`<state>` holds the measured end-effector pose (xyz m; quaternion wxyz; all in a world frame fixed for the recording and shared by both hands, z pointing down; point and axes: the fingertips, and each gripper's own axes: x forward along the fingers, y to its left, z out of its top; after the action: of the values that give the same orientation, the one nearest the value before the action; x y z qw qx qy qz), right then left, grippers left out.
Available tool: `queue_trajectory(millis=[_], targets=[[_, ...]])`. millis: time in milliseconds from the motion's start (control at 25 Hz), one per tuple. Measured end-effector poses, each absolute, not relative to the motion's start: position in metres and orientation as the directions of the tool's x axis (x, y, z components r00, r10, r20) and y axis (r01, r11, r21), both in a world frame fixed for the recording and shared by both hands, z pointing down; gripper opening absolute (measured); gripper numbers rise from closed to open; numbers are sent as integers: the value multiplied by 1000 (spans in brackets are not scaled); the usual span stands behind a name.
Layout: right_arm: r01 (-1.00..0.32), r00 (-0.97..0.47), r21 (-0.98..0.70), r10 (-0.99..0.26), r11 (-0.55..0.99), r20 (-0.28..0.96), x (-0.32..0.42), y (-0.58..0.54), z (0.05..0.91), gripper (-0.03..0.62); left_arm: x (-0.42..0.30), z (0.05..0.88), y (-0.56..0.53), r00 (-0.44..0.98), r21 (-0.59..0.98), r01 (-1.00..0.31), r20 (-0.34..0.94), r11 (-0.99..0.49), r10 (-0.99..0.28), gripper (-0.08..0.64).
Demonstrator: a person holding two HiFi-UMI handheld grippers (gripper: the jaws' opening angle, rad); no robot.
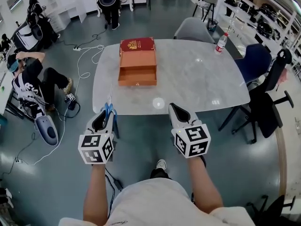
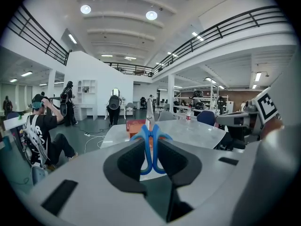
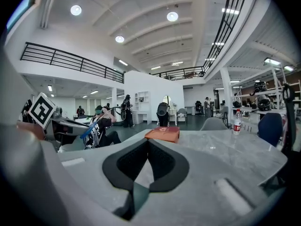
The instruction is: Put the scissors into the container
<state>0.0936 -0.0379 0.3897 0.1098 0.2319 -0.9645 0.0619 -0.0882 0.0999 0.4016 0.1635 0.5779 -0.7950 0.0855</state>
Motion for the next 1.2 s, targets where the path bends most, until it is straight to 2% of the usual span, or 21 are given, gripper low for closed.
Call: queue_trajectory(millis=[760,1200], targets=[[-405,-897,-109,-371,908,240,89,-140,400,5,-85,405,8,-334,31,-927,387,374,-859,83],[-425,-887,-105,-390,899,248,73,-174,407,5,-105,415,-26,-317,33,-933,397,358,-861,83]])
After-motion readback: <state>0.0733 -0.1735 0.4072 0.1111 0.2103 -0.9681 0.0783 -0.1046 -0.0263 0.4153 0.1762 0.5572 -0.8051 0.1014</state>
